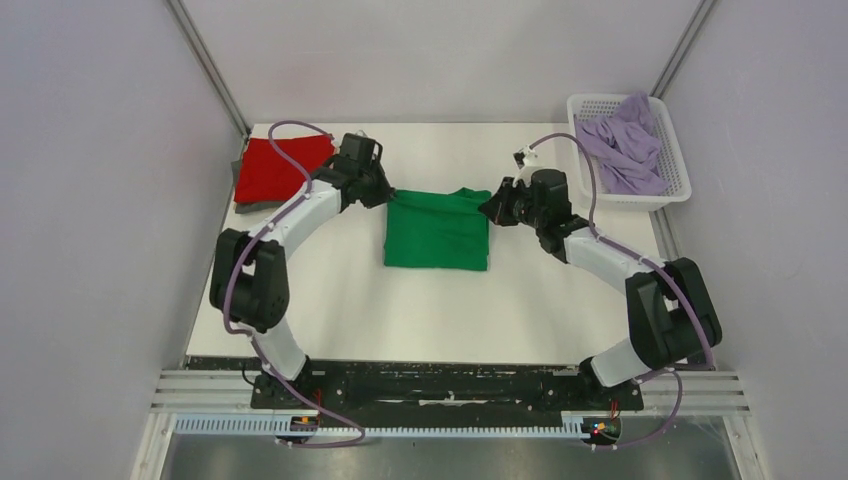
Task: Fold and stack the t-shirts
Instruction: Fold the long partially folded tshirt into a neat square
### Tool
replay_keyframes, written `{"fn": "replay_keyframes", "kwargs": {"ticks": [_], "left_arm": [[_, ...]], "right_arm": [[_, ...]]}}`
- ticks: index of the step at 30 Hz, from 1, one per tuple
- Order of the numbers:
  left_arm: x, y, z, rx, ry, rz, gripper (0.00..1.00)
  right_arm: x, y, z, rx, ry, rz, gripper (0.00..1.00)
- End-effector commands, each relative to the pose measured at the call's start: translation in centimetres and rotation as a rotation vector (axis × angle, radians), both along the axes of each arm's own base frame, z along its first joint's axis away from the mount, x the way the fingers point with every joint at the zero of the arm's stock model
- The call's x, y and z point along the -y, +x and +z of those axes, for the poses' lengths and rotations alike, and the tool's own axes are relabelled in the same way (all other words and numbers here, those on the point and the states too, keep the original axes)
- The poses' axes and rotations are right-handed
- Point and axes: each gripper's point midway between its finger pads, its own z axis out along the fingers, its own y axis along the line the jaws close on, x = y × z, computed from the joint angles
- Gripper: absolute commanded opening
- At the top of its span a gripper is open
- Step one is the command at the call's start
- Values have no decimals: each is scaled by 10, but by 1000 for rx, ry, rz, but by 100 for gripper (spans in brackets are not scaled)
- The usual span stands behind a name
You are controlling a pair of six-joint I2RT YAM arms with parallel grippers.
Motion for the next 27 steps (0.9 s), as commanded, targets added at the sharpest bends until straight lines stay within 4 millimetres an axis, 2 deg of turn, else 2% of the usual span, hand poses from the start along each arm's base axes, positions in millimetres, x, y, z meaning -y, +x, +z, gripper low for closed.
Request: {"fn": "replay_keyframes", "kwargs": {"ticks": [1,10,11,12,13,14,15,16,17,18,21,23,27], "left_arm": [[-6,35,1,50,36,-1,2],[-3,68,-25,15,90,-8,3],[-1,71,-28,13,89,-15,9],[1,76,-29,16,88,-23,20],[2,80,-30,18,90,-24,41],[4,85,-28,23,89,-31,61],[5,89,-27,22,92,-40,75],[6,92,-20,28,92,-41,86],[7,94,-13,39,92,-43,96],[13,92,-6,48,61,-67,100],[29,83,14,91,-18,-145,100],[41,75,17,89,-67,-194,100],[57,66,6,55,-145,-239,100]], "right_arm": [[4,31,12,68,12,-25,0],[13,71,-27,13,-20,-88,0],[15,76,-30,14,-22,-94,0],[16,81,-34,18,-26,-97,2],[20,90,-33,34,-28,-111,13],[25,98,-37,31,-35,-131,35],[29,108,-35,32,-34,-140,61],[31,115,-32,30,-30,-135,92],[31,119,-27,30,-30,-129,98],[32,119,-20,44,-35,-125,98],[25,102,3,103,-11,-82,98],[17,83,9,119,18,-39,98],[-11,51,9,106,101,78,98]]}}
